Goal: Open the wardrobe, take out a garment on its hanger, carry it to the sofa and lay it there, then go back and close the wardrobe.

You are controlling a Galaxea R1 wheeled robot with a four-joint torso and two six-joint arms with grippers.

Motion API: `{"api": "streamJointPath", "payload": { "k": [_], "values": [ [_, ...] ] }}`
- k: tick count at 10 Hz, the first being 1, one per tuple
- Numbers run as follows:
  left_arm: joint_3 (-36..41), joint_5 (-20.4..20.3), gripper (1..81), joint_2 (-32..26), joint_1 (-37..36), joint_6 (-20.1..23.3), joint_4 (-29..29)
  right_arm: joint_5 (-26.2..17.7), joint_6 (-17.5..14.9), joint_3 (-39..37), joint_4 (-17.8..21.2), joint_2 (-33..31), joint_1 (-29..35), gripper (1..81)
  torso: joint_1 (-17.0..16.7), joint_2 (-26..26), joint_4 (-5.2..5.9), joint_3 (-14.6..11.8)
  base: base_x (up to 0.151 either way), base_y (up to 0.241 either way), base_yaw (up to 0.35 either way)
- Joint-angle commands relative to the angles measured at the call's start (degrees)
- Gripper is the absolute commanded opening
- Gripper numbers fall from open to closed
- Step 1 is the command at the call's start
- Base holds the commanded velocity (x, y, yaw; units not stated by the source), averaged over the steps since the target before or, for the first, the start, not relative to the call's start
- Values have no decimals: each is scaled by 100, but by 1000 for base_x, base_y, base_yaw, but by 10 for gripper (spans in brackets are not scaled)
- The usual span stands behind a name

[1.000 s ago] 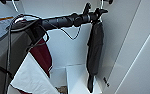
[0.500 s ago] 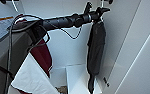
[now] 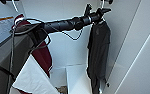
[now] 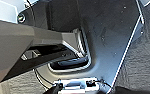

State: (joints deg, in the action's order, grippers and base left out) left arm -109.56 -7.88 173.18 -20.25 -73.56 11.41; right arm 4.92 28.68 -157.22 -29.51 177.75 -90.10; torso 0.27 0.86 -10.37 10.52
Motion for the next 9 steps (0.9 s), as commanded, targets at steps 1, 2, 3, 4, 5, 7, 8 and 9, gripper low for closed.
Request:
{"api": "streamJointPath", "payload": {
  "k": [1, 2, 3, 4, 5, 7, 8, 9],
  "values": [
    [-40, -162, 811, -28, -1064, 17, 89, -282, -4, 35, -55, 79, 49, 811, 0, 0, 0, 0, 0, 0, 0],
    [-48, -179, 811, -37, -1064, 16, 89, -282, -3, 26, -55, 79, 39, 811, 0, 0, 0, 0, 0, 0, 0],
    [-40, -258, 10, -55, -1064, 8, 89, -282, -12, 35, -46, 79, 23, 811, 0, -2, 0, 0, 0, 0, 0],
    [-14, -284, 10, -63, -1064, 16, 89, -282, -12, 35, -29, 79, 14, 811, 0, -2, 0, 0, 0, 0, 0],
    [57, -311, 10, -73, -1064, 8, 89, -282, -12, 26, -19, 79, -4, 811, 2, -2, 0, 0, 0, 0, 0],
    [162, -381, 10, -151, -1099, 8, 116, -273, -12, 26, -19, 79, -4, 811, 2, -2, 0, 0, 0, 0, 0],
    [267, -381, 10, -247, -1143, 8, 125, -290, -3, 26, 15, 62, 22, 811, 2, -2, 0, 0, 0, 0, 0],
    [338, -373, 10, -335, -1187, 8, 133, -290, 14, 26, 16, 52, 40, 811, 2, -2, 0, 0, 0, 0, 0]
  ]
}}
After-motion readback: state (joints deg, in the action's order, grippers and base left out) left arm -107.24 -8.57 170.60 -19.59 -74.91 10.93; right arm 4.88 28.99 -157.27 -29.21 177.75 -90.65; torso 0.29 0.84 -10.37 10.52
